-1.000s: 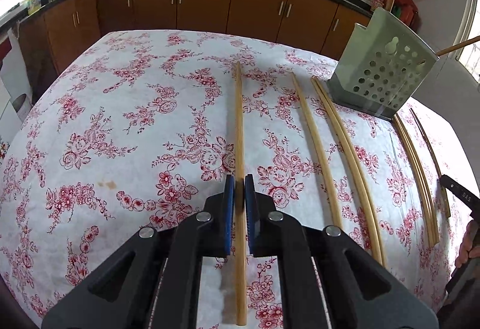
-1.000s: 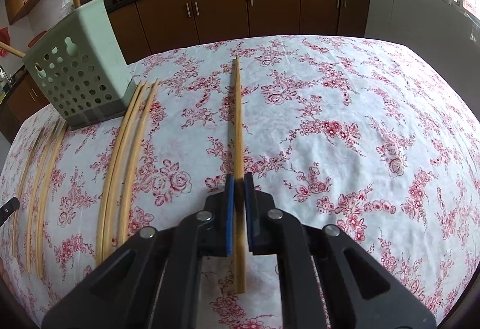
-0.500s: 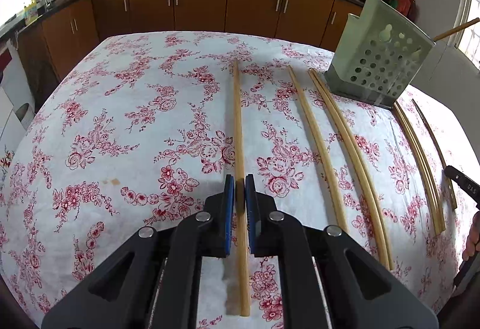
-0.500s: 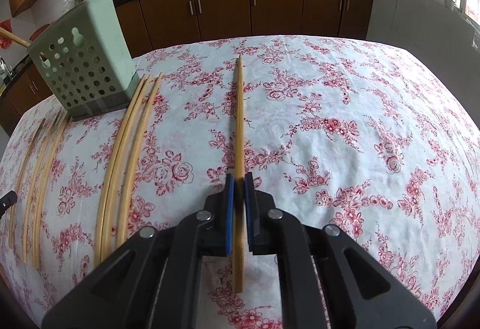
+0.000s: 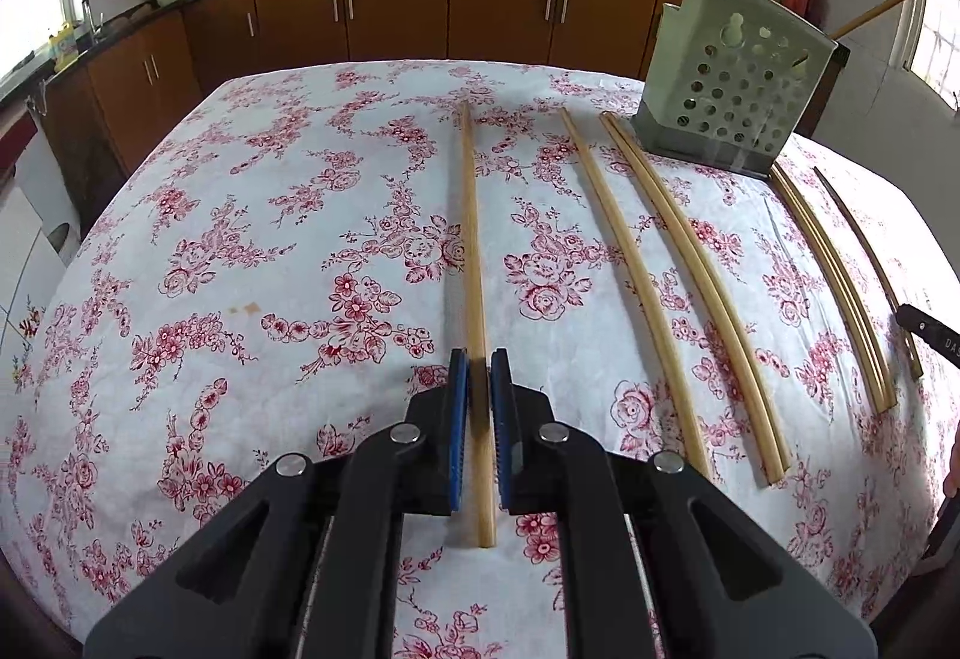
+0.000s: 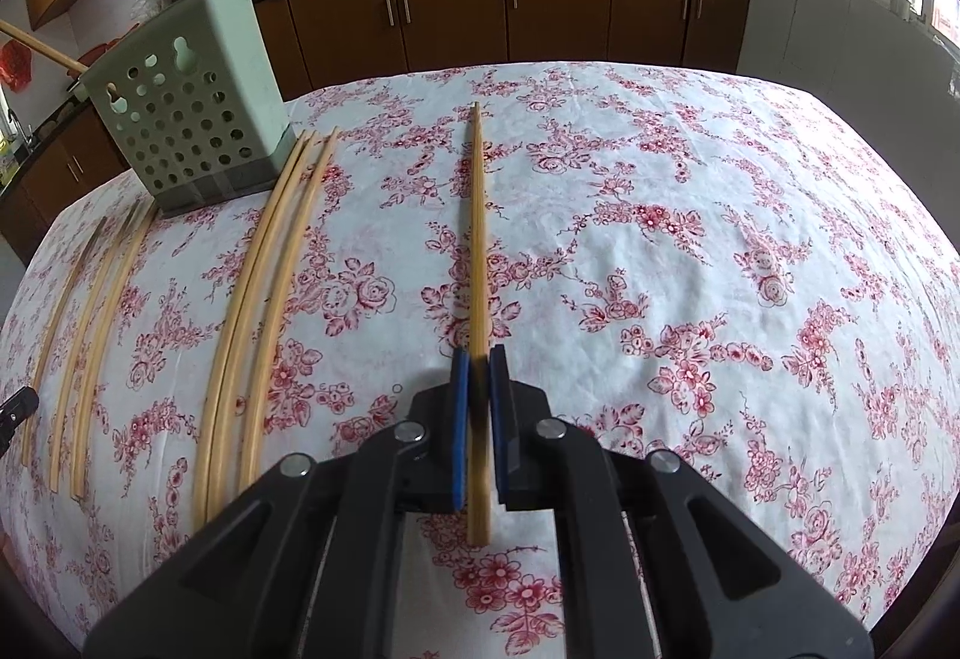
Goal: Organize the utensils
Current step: 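Lift the chopstick with the left tool while the right tool lifts its chopstick, then move the left tool's chopstick over the holder and open it while the right tool releases its own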
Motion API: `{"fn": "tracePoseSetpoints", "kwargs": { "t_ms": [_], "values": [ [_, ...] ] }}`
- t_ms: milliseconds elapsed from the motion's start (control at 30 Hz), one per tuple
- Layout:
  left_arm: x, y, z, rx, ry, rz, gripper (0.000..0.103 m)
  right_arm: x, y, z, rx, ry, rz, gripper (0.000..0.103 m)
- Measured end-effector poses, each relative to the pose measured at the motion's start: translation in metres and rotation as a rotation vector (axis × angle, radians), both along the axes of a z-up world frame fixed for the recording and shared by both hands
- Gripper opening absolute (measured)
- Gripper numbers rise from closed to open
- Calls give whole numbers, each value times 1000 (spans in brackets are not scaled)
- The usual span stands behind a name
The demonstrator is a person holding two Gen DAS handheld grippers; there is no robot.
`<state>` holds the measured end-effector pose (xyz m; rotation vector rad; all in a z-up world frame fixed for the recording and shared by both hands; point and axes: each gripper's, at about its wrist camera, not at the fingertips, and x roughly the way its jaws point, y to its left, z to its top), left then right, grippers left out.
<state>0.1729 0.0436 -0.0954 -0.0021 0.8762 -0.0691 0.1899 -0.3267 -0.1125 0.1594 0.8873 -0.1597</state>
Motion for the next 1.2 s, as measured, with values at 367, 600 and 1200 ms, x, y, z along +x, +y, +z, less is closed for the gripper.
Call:
{"fn": "tracePoseSetpoints", "kwargs": {
  "t_ms": [367,600,1200],
  "values": [
    [-5,11,43,-46,-83,1,7,-18,-7,46,-4,-124,-4,8],
    [-7,24,110,-125,-253,30,7,-27,-14,98,-5,-273,-18,8],
    [-2,19,178,-146,-415,11,7,-26,-7,172,27,-441,51,8]
  ]
}}
